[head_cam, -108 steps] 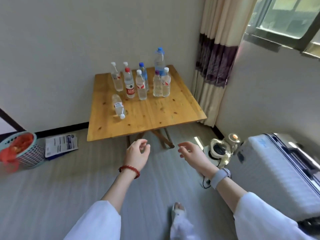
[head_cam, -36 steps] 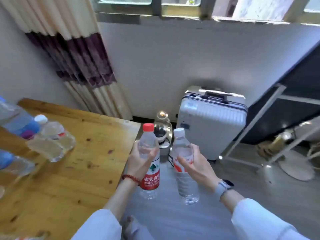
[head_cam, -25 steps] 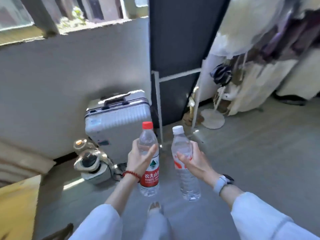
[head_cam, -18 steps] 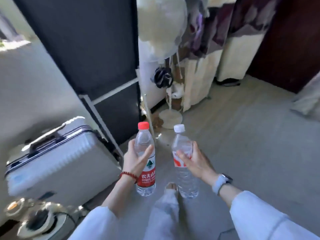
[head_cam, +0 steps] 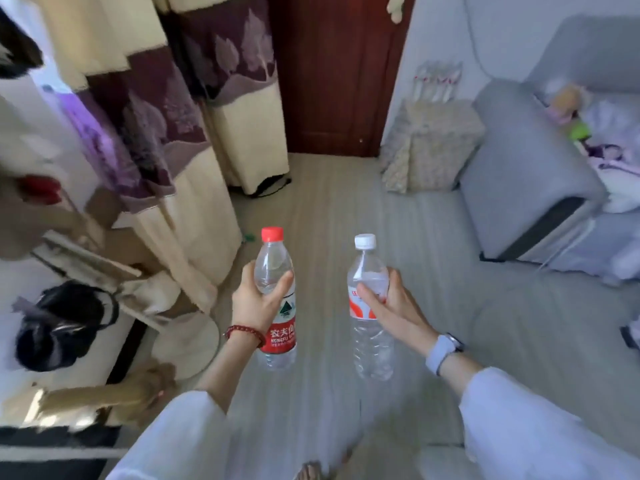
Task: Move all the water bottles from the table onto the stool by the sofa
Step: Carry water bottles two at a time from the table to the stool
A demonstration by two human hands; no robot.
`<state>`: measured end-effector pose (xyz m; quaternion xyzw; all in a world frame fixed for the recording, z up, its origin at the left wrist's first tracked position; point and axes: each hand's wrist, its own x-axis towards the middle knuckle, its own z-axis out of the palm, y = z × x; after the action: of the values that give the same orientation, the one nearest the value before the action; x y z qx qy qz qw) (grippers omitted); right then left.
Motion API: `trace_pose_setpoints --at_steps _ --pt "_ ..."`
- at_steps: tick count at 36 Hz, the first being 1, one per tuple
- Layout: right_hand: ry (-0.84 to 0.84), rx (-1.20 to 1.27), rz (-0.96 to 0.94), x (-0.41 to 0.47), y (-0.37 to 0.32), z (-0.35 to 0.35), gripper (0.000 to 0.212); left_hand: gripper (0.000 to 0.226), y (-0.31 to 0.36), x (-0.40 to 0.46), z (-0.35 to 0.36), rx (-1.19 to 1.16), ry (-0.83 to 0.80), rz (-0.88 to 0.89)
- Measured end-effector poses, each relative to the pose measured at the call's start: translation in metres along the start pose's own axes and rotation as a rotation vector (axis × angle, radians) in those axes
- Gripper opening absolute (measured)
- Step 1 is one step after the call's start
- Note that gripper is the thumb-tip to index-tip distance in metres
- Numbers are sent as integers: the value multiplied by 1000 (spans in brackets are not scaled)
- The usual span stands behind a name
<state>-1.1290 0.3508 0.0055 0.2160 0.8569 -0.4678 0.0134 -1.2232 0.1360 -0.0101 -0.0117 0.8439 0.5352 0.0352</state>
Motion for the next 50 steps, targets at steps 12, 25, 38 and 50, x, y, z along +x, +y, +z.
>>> trace_pose_setpoints --at_steps 12,25,38,50 --pt "226 139 184 237 75 -153 55 35 122 214 255 49 -316 139" --pt "284 131 211 499 90 -314 56 30 253 426 454 26 -407 152" --pt "299 152 139 812 109 -436 56 44 338 679 646 1 -453 131" --pt "342 198 206 1036 143 -532 62 62 413 853 811 -15 -508 74"
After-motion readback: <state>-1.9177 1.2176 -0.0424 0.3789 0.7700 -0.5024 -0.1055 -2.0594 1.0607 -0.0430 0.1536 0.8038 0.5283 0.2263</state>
